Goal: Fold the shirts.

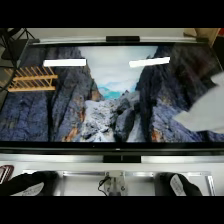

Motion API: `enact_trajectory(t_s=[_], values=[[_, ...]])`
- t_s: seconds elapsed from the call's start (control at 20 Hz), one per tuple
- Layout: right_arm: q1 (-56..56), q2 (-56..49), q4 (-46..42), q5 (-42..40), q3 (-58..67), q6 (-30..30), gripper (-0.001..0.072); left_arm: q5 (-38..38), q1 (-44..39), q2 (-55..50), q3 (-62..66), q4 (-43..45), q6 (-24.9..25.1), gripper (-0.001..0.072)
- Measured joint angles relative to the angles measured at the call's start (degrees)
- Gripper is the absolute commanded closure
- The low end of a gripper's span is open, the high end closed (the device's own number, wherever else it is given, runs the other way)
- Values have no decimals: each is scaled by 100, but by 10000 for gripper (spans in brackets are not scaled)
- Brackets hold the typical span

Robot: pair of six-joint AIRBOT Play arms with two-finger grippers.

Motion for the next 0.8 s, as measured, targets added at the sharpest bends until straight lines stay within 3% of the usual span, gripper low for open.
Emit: enact_trajectory(t_s=[0.35,0.8], values=[[-866,-629,-664,-769,157,844,666,-11,13,0,0,2,-4,31],[-2389,-1154,-562,-1322,457,1060,665,-323,13,0,0,2,-11,31]])
